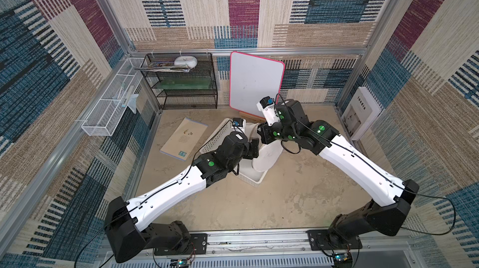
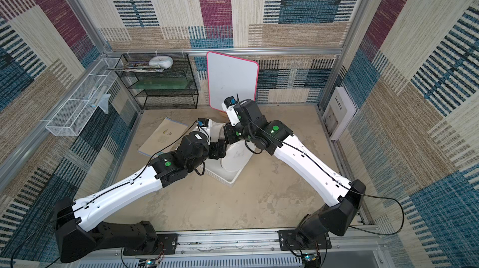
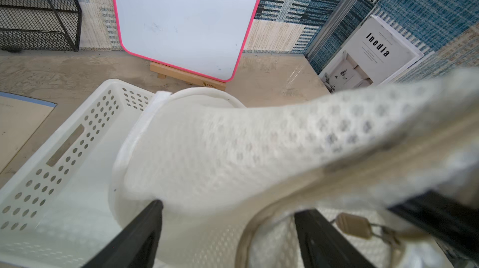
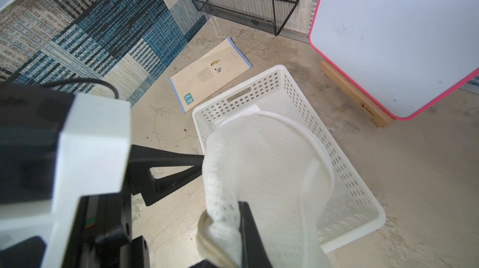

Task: Turn the laundry bag inside out
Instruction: Turn over the laundry bag.

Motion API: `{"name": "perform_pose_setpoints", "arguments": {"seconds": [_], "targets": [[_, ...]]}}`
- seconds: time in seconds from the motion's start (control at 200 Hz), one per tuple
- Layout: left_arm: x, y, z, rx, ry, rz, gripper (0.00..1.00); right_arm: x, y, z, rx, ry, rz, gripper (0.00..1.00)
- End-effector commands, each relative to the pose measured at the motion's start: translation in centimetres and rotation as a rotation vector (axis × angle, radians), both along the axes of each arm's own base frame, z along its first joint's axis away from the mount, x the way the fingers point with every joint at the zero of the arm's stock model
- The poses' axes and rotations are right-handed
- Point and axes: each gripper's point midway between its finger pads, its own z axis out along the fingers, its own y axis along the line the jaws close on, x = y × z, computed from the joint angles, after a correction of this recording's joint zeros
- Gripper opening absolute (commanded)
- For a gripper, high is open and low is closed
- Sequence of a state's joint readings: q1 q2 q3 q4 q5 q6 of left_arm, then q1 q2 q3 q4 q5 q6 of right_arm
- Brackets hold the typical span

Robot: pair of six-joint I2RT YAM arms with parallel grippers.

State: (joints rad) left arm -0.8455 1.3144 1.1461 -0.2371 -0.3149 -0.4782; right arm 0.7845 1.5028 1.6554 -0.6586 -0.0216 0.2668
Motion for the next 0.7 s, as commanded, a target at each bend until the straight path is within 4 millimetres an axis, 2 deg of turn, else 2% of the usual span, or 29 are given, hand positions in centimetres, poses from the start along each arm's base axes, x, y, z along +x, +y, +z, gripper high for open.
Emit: {"name": "perform_pose_setpoints", "arguments": {"seconds": [0.0,0.125,0.25,0.386,0.576,0.691], "targets": [[-0.6,-0.9,0.3,-0.031,0.007,-0.062,0.92,1.5,-1.1,0.4,-0.028,-0.054,-0.091,0.00],[-1.2,-1.0,1.1,-0.082,-0.005,-0.083,0.95,2.5,-2.0,-0.2,-0.074,-0.073,-0.157,0.00],[-1.0,-1.2,-0.1,-0.081,0.026,-0.074,0.96,2.4,-0.8,-0.2,-0.028,-0.055,-0.119,0.00],[0.7,-1.0,-1.7,-0.070,0.063,0.008,0.95,2.3,0.1,-0.6,-0.003,-0.032,-0.094,0.00],[3.2,3.3,-2.6,0.076,0.020,0.272,0.89,1.9,-0.4,-0.1,0.017,-0.042,-0.103,0.00],[3.9,4.4,-3.7,0.101,0.006,0.333,0.86,1.7,-0.7,0.3,0.040,-0.045,-0.100,0.00]]}}
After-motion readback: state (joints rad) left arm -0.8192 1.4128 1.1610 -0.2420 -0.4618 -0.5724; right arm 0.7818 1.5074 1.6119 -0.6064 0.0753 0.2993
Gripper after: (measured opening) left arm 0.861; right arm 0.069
